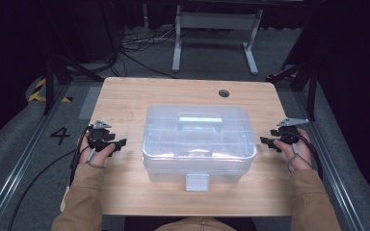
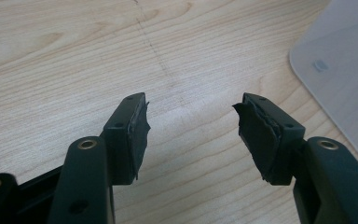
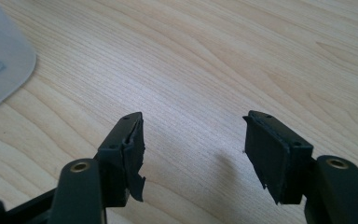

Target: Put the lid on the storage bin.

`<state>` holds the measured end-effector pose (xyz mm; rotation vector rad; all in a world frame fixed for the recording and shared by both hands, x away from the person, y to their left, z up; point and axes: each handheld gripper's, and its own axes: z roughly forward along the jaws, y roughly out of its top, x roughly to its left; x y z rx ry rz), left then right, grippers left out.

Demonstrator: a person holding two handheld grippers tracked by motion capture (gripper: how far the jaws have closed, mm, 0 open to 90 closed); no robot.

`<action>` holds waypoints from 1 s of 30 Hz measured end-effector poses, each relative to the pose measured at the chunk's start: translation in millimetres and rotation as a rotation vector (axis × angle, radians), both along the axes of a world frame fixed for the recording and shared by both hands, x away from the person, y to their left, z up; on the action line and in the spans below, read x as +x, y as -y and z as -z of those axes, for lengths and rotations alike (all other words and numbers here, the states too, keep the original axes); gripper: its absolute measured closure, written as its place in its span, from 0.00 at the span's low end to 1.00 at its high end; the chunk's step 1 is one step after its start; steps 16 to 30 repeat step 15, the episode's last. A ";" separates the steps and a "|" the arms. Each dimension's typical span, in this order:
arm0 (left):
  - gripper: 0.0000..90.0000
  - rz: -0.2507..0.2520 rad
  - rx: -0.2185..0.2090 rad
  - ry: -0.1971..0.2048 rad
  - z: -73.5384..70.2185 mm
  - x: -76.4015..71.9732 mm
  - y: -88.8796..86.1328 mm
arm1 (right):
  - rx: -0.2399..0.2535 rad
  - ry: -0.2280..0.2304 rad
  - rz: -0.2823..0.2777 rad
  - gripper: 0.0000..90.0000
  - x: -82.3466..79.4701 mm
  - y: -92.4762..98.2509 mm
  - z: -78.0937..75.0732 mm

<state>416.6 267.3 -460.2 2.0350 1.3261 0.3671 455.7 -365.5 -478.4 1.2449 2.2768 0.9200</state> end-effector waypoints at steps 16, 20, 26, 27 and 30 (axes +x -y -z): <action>0.45 0.041 0.033 -0.054 2.0 0.8 0.7 | -0.031 -0.038 -0.006 0.42 0.4 -2.5 6.9; 0.45 0.041 0.033 -0.054 2.0 0.8 0.7 | -0.031 -0.038 -0.006 0.42 0.4 -2.5 6.9; 0.45 0.041 0.033 -0.054 2.0 0.8 0.7 | -0.031 -0.038 -0.006 0.42 0.4 -2.5 6.9; 0.45 0.041 0.033 -0.054 2.0 0.8 0.7 | -0.031 -0.038 -0.006 0.42 0.4 -2.5 6.9; 0.45 0.041 0.033 -0.054 2.0 0.8 0.7 | -0.031 -0.038 -0.006 0.42 0.4 -2.5 6.9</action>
